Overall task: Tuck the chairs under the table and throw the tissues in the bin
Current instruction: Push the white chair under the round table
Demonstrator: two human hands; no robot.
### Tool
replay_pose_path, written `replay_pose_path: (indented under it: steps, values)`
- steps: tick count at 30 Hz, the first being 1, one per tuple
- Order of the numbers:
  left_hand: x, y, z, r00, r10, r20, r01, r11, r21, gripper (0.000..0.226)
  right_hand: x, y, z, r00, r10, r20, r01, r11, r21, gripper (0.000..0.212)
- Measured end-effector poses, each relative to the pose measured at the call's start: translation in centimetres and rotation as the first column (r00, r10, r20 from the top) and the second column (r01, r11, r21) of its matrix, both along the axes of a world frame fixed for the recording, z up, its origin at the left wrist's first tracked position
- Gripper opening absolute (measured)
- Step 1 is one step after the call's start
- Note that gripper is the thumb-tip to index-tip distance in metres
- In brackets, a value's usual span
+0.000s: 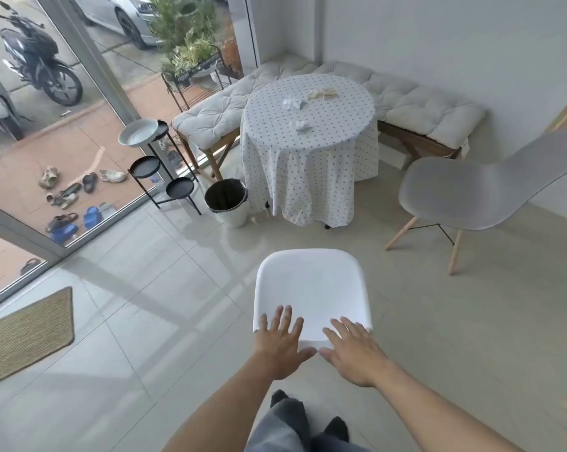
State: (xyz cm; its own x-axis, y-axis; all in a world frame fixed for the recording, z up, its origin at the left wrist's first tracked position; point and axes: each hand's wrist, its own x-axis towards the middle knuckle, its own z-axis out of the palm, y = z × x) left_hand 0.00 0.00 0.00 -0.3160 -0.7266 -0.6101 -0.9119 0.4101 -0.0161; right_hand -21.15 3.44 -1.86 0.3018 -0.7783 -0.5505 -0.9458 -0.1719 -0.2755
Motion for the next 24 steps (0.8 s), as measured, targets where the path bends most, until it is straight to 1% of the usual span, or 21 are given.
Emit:
replay_pose_path:
  steps: [2, 5, 8, 11, 12, 16, 20, 24]
  values:
    - [0.1, -0.3, -0.4, 0.999, -0.016, -0.03, 0.017, 1.0, 0.019, 0.09, -0.1, -0.1, -0.5, 0.999, -0.003, 0.032, 0.004, 1.0, -0.014, 0.077]
    - [0.4, -0.5, -1.4, 0.997, -0.044, -0.067, 0.042, 0.999, -0.032, 0.088, -0.1, 0.0, -1.9, 0.998, 0.012, 0.055, -0.006, 0.995, -0.101, 0.085]
    - [0.9, -0.8, -2.1, 0.99, -0.084, -0.116, 0.078, 0.996, -0.053, 0.086, -0.1, -0.5, -2.2, 0.997, 0.007, 0.072, 0.002, 0.992, -0.125, 0.079]
    - [1.2, -2.0, -2.7, 0.982, -0.096, -0.16, 0.08, 0.991, -0.108, 0.084, 0.0, -1.9, -2.5, 0.997, -0.022, 0.076, 0.03, 0.993, -0.111, 0.063]
    - [1.3, -2.6, -2.8, 0.979, -0.103, -0.175, 0.084, 0.99, -0.116, 0.084, 0.1, -2.5, -2.4, 0.997, -0.018, 0.075, 0.026, 0.993, -0.113, 0.061]
    - [2.0, -5.8, -3.0, 0.978, -0.1, -0.182, 0.072, 0.986, -0.151, 0.08, 0.9, -5.6, -2.8, 0.999, -0.003, 0.049, 0.011, 0.988, -0.156, 0.06]
    - [2.8, -9.2, -2.9, 0.976, -0.111, -0.186, 0.078, 0.981, -0.177, 0.079, 1.9, -9.2, -2.6, 0.999, -0.036, 0.037, 0.04, 0.99, -0.134, 0.057]
    - [3.7, -12.4, -2.6, 0.977, -0.143, -0.157, 0.112, 0.976, -0.188, 0.075, 3.2, -12.5, -2.2, 0.998, -0.055, 0.035, 0.058, 0.993, -0.105, 0.053]
